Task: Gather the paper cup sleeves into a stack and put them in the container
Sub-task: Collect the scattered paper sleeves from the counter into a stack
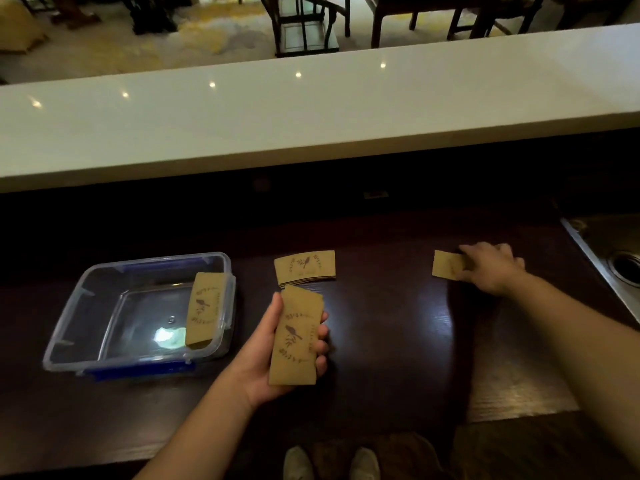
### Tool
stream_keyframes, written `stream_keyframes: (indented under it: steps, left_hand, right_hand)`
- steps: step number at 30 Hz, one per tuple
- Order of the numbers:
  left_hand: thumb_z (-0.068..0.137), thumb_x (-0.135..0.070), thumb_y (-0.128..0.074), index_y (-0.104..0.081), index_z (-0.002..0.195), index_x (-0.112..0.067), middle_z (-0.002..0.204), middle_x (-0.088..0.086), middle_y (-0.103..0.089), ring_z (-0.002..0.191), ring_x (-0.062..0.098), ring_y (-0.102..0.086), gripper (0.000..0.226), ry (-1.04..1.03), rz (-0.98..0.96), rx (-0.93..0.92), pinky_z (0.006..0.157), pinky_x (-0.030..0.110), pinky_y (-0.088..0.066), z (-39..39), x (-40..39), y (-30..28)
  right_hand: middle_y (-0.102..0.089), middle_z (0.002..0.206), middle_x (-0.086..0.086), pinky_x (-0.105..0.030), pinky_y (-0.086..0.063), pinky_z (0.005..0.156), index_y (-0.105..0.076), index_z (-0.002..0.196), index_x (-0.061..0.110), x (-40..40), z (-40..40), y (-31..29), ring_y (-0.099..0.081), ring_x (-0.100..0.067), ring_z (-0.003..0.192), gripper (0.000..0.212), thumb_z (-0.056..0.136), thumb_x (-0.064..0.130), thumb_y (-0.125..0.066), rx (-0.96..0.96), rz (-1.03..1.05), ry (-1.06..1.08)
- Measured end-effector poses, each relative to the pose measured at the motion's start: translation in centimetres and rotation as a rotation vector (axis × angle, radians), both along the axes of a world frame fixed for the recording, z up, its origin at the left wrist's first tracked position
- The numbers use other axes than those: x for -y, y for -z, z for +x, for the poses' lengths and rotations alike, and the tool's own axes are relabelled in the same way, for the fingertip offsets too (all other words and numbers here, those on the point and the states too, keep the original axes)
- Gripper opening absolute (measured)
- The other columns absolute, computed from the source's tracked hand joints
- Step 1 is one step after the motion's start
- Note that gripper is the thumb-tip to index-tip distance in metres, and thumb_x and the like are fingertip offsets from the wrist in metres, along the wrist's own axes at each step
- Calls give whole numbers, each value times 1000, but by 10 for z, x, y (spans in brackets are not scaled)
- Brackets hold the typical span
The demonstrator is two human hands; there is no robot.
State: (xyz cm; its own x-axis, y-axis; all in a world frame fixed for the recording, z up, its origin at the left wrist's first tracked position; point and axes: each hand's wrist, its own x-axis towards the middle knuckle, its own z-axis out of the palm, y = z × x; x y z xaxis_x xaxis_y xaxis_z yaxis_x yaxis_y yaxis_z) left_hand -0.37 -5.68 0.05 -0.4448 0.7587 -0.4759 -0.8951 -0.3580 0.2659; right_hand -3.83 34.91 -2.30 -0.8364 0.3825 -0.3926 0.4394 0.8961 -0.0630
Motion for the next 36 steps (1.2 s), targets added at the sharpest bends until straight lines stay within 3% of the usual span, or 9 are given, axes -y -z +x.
stream_keyframes:
  steps: [4, 8, 13, 16, 20, 24, 26, 30, 36]
  left_hand:
    - [76, -72, -52, -59, 120, -6, 97, 12, -63, 79, 23, -63, 79, -28, -58, -25, 72, 39, -53, -3, -2, -1]
    - [71, -76, -52, -55, 126, -8, 102, 12, -61, 88, 25, -61, 88, -42, -80, -32, 77, 41, -54, -5, -6, 0]
    - [66, -81, -45, -57, 128, -11, 109, 11, -64, 98, 28, -63, 94, -26, -143, -39, 82, 43, -52, -6, -16, 1]
    - [71, -79, -37, -68, 117, -15, 114, 14, -70, 106, 30, -65, 84, 49, -145, -100, 89, 44, -52, -4, -18, -2]
    - [76, -71, -47, -65, 117, -9, 97, 17, -68, 88, 28, -65, 76, 57, -111, -81, 94, 44, -46, 2, -15, 2]
    - [79, -31, -69, -65, 114, -5, 99, 21, -67, 84, 32, -68, 44, 104, -123, -63, 83, 48, -56, 6, -7, 0]
    - [70, -14, -70, -62, 112, -3, 93, 18, -68, 77, 29, -66, 43, 146, -150, -67, 78, 46, -56, 8, -2, 0]
    - [71, -10, -61, -59, 112, -6, 87, 13, -63, 69, 23, -59, 42, 267, -156, -96, 77, 43, -55, 2, 2, -6]
    - [87, -22, -50, -51, 126, -12, 106, 13, -61, 99, 29, -59, 40, 531, -198, -192, 92, 50, -46, -23, 0, -25]
  right_hand:
    - [-62, 119, -12, -43, -41, 88, -63, 121, 21, 0, 10, -23, -51, -33, 111, 42, 87, 47, -63, -4, -65, 134]
    - [-65, 77, -11, -28, -41, 52, -70, 98, -3, 34, 29, -53, -55, -17, 62, 19, 90, 13, -64, -258, -818, 459]
    - [-61, 60, -6, -11, -29, 31, -67, 84, 1, 137, 68, -69, -50, -4, 41, 8, 88, 5, -61, -157, -1419, 511]
    - [-64, 56, -3, -13, -31, 33, -68, 80, 4, 195, 76, -66, -49, -5, 41, 8, 87, 8, -64, -128, -1441, 406]
    - [-64, 52, -4, -21, -39, 39, -67, 86, 2, 234, 72, -60, -48, -9, 37, 13, 88, 15, -68, -142, -1328, 362]
    - [-63, 57, 6, -21, -42, 36, -62, 77, 19, 241, 67, -53, -57, -4, 41, 21, 76, 32, -78, -234, -940, 212]
    - [-63, 80, 9, -20, -43, 50, -61, 86, 28, 239, 62, -50, -60, -3, 63, 25, 70, 35, -78, -271, -771, 67]
    - [-60, 119, 2, -24, -48, 72, -55, 131, 32, 225, 44, -49, -61, -9, 90, 55, 81, 17, -73, -177, -1188, 53]
    - [-76, 80, 6, -20, -52, 58, -69, 107, 34, 201, 26, -44, -69, -7, 70, 38, 77, 11, -72, -59, -1407, -73]
